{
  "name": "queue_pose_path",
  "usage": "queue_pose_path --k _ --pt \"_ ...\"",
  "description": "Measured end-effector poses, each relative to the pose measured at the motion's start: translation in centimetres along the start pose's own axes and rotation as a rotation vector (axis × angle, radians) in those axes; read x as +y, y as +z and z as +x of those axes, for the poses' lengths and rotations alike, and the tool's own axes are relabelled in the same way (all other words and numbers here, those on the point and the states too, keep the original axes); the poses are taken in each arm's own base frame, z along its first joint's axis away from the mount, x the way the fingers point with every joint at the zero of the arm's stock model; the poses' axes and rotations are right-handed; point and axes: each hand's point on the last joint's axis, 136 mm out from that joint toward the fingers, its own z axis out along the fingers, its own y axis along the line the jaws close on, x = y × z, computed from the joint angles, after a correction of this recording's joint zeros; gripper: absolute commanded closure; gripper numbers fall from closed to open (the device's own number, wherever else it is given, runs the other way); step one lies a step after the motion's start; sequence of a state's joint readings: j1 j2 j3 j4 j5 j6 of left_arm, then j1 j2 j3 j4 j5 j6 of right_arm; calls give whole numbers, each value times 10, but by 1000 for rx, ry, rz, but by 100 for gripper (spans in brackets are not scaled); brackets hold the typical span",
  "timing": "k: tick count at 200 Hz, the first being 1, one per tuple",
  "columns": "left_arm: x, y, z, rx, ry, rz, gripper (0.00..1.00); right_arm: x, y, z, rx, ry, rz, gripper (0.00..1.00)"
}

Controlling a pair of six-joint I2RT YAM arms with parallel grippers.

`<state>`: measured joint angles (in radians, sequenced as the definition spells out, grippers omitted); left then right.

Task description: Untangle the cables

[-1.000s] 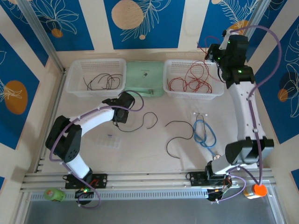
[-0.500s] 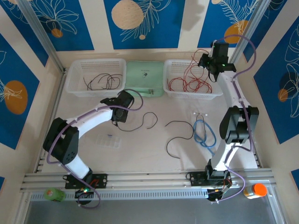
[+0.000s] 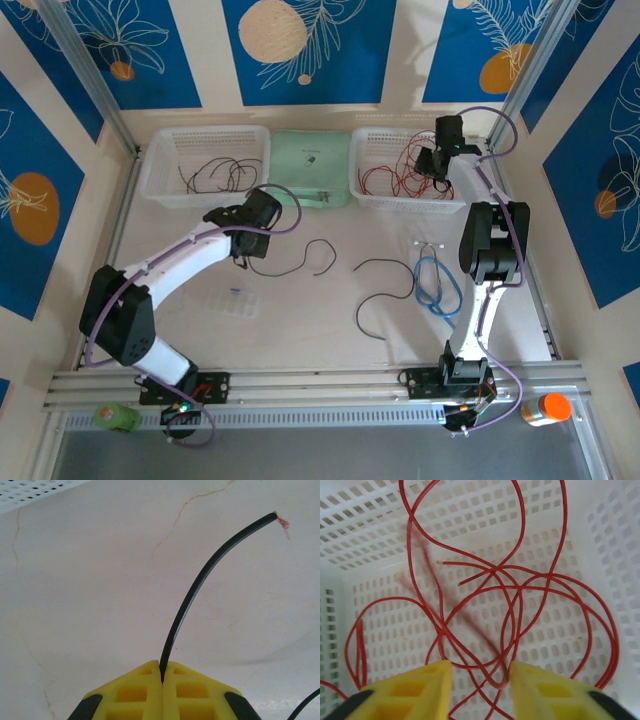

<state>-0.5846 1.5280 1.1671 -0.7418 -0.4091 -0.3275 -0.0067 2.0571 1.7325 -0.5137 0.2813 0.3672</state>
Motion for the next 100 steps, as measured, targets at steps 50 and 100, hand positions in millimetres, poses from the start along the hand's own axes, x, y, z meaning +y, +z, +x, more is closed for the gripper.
queue_pose_path --k 50,100 --pt "5 -16 -7 -42 -22 10 100 -8 -13 8 -4 2 26 42" --pt "9 -37 -18 -78 -38 29 100 -6 -91 -8 -142 13 -16 29"
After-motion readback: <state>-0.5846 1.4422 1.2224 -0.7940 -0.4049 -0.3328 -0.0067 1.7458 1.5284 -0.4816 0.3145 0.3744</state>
